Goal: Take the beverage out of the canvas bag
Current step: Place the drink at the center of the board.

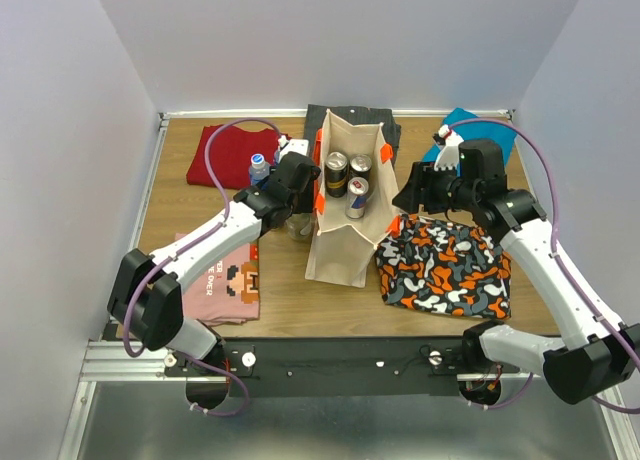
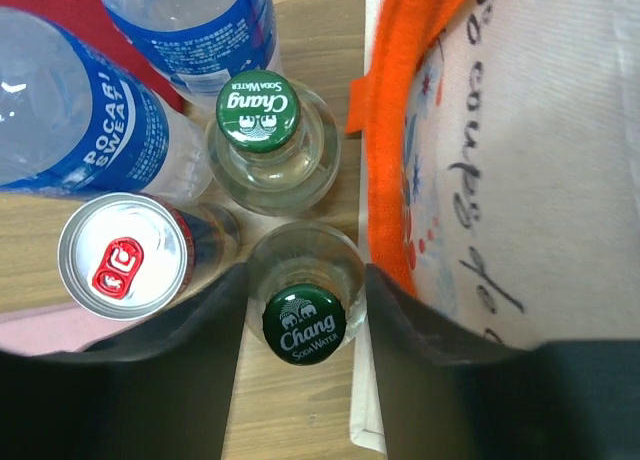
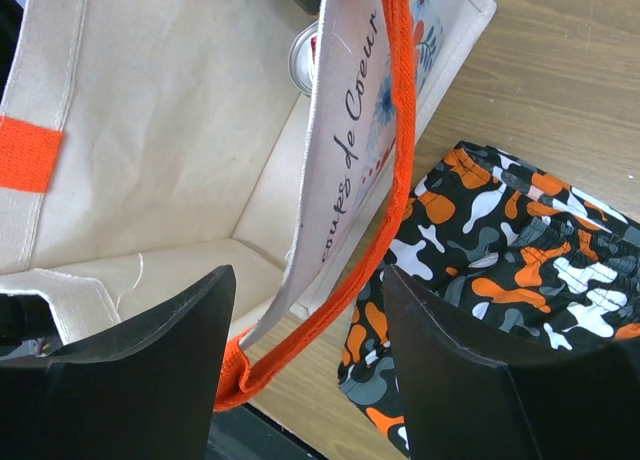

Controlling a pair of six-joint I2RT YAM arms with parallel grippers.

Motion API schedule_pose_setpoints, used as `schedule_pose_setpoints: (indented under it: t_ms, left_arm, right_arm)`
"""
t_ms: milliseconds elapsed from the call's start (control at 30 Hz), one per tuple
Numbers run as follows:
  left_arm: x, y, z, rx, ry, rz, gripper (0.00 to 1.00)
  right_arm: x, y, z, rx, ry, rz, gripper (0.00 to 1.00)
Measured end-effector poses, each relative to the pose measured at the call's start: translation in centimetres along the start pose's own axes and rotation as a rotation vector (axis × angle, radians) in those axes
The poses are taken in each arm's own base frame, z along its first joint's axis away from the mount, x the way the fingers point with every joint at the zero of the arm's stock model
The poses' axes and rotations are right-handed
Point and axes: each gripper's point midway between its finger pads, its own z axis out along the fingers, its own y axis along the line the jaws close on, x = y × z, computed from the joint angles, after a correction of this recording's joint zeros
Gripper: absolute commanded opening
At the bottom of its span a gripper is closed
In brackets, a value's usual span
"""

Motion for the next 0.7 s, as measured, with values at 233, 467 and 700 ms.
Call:
schedule_pose_setpoints:
  t_ms: [233, 467, 700]
  left_arm:
    - [-0.1, 0.1, -0.4, -0.001, -0.002, -0.003, 0.99]
    - [-0.7, 0.5, -1.9, 0.004, -0.018, -0.009, 0.99]
    - [-4.2, 0.8, -6.2, 0.045, -0.113, -0.048, 0.99]
  right_arm:
    - [0.0, 0.0, -0.1, -0.001, -0.003, -0.001, 0.7]
    - [-0.2, 0.1, -0.3, -0.001, -0.011, -0.003, 0.7]
    - [-0.2, 0.2, -0.5, 0.0, -0.018, 0.003, 0.7]
